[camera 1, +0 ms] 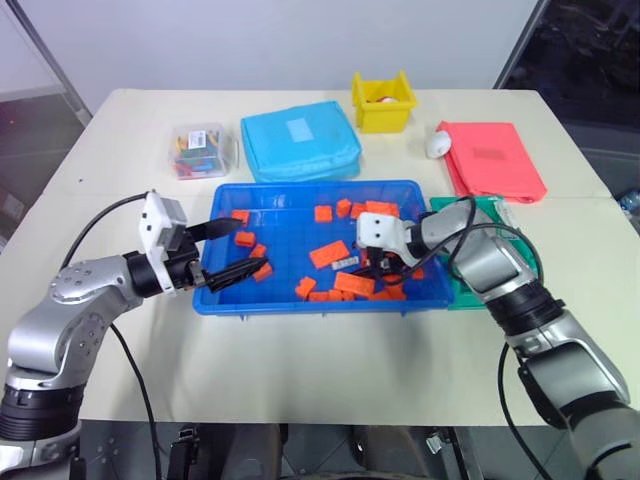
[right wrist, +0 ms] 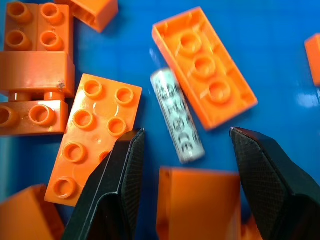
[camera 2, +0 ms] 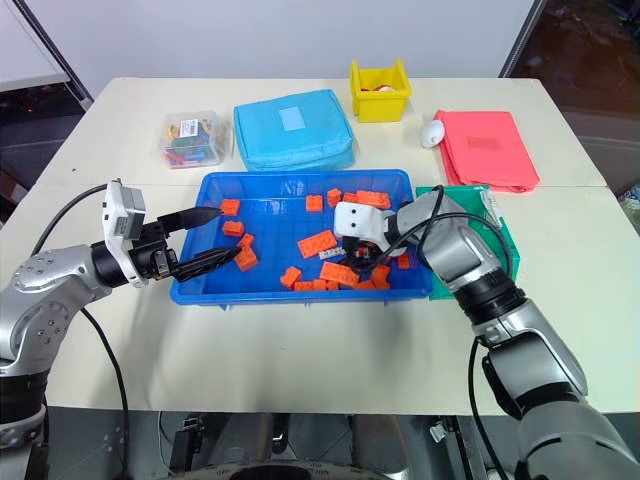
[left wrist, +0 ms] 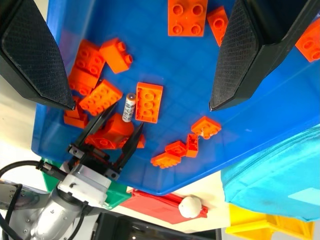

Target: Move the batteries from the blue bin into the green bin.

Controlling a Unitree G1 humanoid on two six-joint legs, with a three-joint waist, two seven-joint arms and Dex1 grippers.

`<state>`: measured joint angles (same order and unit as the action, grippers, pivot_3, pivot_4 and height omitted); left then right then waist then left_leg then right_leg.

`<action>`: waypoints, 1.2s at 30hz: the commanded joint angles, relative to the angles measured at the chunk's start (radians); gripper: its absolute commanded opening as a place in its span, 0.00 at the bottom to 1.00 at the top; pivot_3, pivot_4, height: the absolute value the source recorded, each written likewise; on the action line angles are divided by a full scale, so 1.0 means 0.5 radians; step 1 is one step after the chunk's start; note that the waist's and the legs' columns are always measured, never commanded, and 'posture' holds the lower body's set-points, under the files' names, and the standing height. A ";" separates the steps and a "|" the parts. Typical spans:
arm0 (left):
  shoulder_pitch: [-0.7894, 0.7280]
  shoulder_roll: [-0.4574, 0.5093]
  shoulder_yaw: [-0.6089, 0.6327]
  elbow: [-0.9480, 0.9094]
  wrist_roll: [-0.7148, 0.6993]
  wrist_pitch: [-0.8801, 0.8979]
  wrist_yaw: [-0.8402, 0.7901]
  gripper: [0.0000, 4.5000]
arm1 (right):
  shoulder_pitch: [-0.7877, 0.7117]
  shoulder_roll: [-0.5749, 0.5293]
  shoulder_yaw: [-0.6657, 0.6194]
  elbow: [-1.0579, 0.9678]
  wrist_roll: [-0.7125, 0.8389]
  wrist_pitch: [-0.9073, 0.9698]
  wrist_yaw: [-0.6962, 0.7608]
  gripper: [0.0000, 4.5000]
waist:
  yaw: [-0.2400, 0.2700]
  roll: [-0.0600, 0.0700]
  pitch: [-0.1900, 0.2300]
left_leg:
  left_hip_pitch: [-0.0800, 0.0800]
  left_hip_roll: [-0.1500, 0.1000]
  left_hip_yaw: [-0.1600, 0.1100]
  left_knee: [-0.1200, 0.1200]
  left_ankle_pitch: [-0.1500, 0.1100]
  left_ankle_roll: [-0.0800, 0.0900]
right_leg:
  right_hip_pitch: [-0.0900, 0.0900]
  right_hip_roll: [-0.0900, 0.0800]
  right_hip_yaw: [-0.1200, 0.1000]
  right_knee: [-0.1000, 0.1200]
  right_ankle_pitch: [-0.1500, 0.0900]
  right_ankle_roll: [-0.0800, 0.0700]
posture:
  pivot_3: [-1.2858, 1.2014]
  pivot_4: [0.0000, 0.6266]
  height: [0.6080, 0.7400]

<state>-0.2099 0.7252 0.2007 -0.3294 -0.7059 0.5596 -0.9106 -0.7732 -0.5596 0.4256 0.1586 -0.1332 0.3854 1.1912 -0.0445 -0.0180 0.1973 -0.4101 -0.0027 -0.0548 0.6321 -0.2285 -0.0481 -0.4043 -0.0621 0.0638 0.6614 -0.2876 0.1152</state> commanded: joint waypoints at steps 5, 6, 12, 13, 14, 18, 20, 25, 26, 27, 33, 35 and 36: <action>-0.013 -0.012 0.034 -0.048 0.000 -0.035 0.024 1.00 | -0.064 0.059 0.062 0.071 -0.020 -0.074 0.037 0.44 | 0.001 0.000 0.000 | 0.000 0.000 0.000 0.000 0.000 0.000 | 0.000 0.000 0.000 0.000 0.000 0.000 | 0.52 0.24 1.00; -0.010 -0.013 0.039 -0.049 -0.001 -0.035 0.027 1.00 | -0.069 0.057 0.066 0.083 -0.021 -0.079 0.046 0.31 | 0.001 0.000 0.000 | 0.000 0.000 0.000 0.000 0.000 0.000 | 0.000 0.000 0.000 0.000 0.000 0.000 | 0.52 0.24 1.00; 0.005 -0.017 0.048 -0.063 -0.004 -0.039 0.047 1.00 | -0.088 0.048 0.065 0.115 -0.035 -0.110 0.057 0.00 | 0.001 -0.001 0.000 | 0.000 0.000 0.000 0.000 0.000 0.000 | 0.001 0.000 0.000 0.000 0.000 0.000 | 0.52 0.24 1.00; 0.008 -0.018 0.048 -0.067 -0.005 -0.040 0.049 1.00 | -0.090 0.048 0.063 0.113 -0.039 -0.114 0.053 0.00 | 0.001 -0.001 0.000 | 0.000 0.000 0.000 0.001 0.000 0.000 | 0.001 0.000 0.000 0.000 0.000 0.000 | 0.52 0.24 1.00; 0.004 -0.020 0.045 -0.063 -0.006 -0.042 0.047 1.00 | -0.109 0.055 0.052 0.120 -0.042 -0.114 0.041 0.00 | 0.001 -0.001 0.000 | 0.000 0.000 0.000 0.001 0.000 0.000 | 0.001 0.000 0.000 0.000 0.000 0.000 | 0.52 0.24 1.00; -0.010 -0.027 0.029 -0.060 -0.019 -0.045 0.028 1.00 | -0.213 0.052 -0.008 0.129 -0.029 -0.100 0.028 0.00 | 0.000 0.000 0.000 | 0.000 0.000 0.000 0.001 0.000 0.000 | 0.001 0.000 0.000 0.000 0.000 0.000 | 0.52 0.24 1.00; -0.054 -0.050 0.021 -0.063 -0.107 -0.006 -0.013 1.00 | -0.397 0.015 -0.130 0.160 0.025 -0.048 0.021 0.00 | -0.001 0.001 0.001 | 0.000 0.000 0.000 0.000 0.000 0.000 | 0.000 0.000 0.000 0.000 0.000 0.000 | 0.52 0.24 1.00; -0.197 -0.056 -0.075 0.058 -0.073 -0.039 -0.142 1.00 | -0.684 -0.185 -0.334 0.218 0.092 0.056 0.032 0.00 | 0.015 0.000 0.001 | -0.001 -0.001 -0.001 0.000 0.001 -0.001 | -0.001 -0.001 -0.001 0.000 0.000 0.000 | 0.52 0.24 1.00; -0.234 -0.064 -0.096 0.086 -0.064 -0.046 -0.165 1.00 | -0.691 -0.254 -0.363 0.205 0.093 0.075 0.049 0.00 | 0.018 -0.001 0.000 | -0.001 -0.001 -0.002 -0.001 0.001 -0.001 | 0.000 -0.001 -0.002 -0.001 0.000 0.000 | 0.52 0.24 1.00; -0.274 -0.075 -0.121 0.119 -0.050 -0.056 -0.186 1.00 | -0.678 -0.346 -0.389 0.191 0.082 0.081 0.067 0.00 | 0.023 -0.003 -0.001 | -0.001 -0.001 -0.002 -0.002 0.001 -0.001 | 0.001 -0.001 -0.003 -0.003 0.000 0.000 | 0.52 0.24 1.00; -0.420 -0.170 -0.242 0.278 0.024 -0.108 -0.271 1.00 | -0.448 -0.772 -0.591 0.042 0.155 0.316 0.122 0.00 | 0.046 -0.001 0.000 | -0.003 -0.001 0.000 -0.002 0.000 0.000 | 0.004 -0.003 -0.004 -0.013 0.000 0.000 | 0.52 0.24 1.00; -0.443 -0.195 -0.268 0.317 0.046 -0.121 -0.294 1.00 | -0.346 -0.841 -0.663 -0.069 0.211 0.458 0.110 0.00 | 0.047 0.000 0.000 | -0.003 -0.001 0.000 -0.003 0.000 0.000 | 0.003 -0.002 -0.004 -0.013 0.000 0.000 | 0.52 0.24 1.00; -0.453 -0.202 -0.281 0.336 0.061 -0.130 -0.307 1.00 | -0.277 -0.878 -0.694 -0.136 0.232 0.512 0.100 0.00 | 0.041 0.000 0.001 | -0.003 -0.001 0.001 -0.003 0.000 0.000 | 0.002 -0.002 -0.004 -0.013 0.000 0.000 | 0.52 0.24 1.00</action>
<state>-0.4176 0.6237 0.0594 -0.1548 -0.6822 0.5175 -1.0469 -0.9144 -0.9770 0.1302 0.1704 -0.0479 0.6014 1.2446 -0.0240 -0.0180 0.1975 -0.4118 -0.0026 -0.0541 0.6307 -0.2286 -0.0479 -0.4035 -0.0626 0.0620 0.6549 -0.2876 0.1153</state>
